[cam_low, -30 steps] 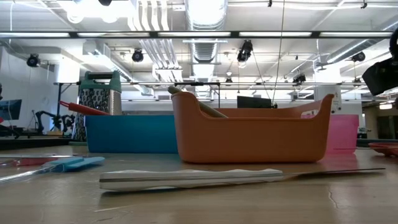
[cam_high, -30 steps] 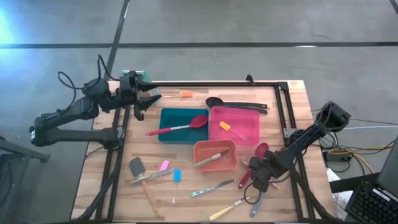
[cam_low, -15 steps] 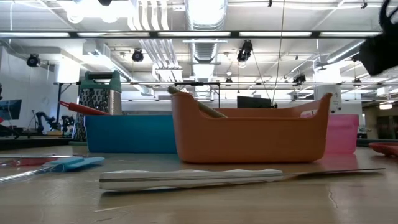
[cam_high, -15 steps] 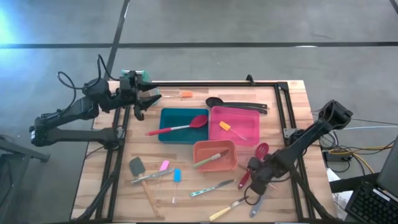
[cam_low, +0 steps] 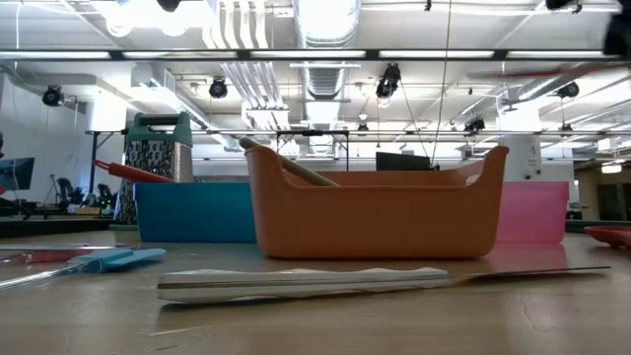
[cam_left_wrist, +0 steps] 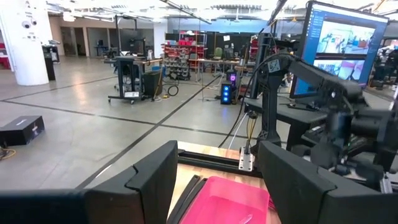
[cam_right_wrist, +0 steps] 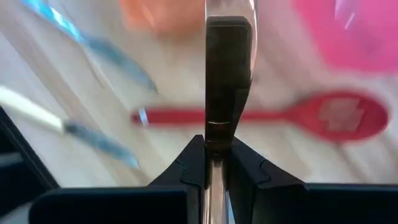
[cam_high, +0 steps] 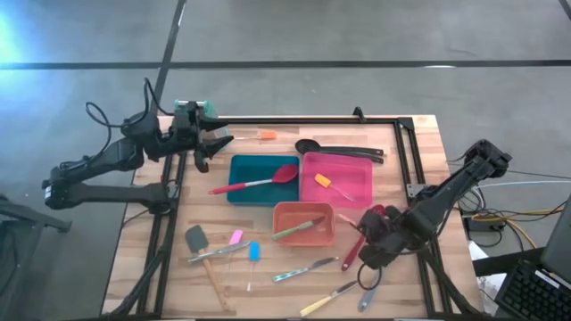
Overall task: Pick & Place Kitchen Items
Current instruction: Put the gold knife into the orange bin
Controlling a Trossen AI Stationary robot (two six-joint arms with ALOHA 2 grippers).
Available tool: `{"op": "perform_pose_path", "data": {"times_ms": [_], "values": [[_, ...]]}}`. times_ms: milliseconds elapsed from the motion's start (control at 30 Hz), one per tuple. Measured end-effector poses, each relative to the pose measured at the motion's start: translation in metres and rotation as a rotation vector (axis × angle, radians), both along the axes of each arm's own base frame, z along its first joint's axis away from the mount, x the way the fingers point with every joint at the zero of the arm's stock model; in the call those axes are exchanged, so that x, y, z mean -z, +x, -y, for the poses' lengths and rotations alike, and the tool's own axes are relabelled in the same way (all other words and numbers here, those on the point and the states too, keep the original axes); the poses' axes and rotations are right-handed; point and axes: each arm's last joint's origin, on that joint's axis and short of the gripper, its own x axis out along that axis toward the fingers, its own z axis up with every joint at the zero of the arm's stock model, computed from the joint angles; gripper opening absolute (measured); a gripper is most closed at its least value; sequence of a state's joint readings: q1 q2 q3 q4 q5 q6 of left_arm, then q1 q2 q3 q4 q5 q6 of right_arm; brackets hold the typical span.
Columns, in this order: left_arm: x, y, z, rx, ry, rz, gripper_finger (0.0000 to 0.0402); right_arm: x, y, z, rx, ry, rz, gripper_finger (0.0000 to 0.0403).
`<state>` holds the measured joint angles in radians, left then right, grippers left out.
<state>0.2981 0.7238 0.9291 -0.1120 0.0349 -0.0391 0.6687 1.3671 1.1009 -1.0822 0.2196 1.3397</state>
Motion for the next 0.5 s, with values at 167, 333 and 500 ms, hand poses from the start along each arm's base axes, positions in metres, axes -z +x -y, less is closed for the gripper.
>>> {"op": "perform_pose_path", "data": {"times_ms": [167,333,500], "values": [[0.005,0.011,-0.003,0.005,-0.037,-0.032,0.0229,-0.027,0.010,0.005,0.071,-0.129,0.199,0.0029],[0.014,0.027,-0.007,0.030,-0.089,-0.079,0.0229,-0.052,0.021,0.013,0.162,-0.248,0.395,0.0030],[0.022,0.047,-0.012,0.092,-0.129,-0.101,0.0229,-0.072,0.036,0.022,0.181,-0.286,0.521,0.0030]]}}
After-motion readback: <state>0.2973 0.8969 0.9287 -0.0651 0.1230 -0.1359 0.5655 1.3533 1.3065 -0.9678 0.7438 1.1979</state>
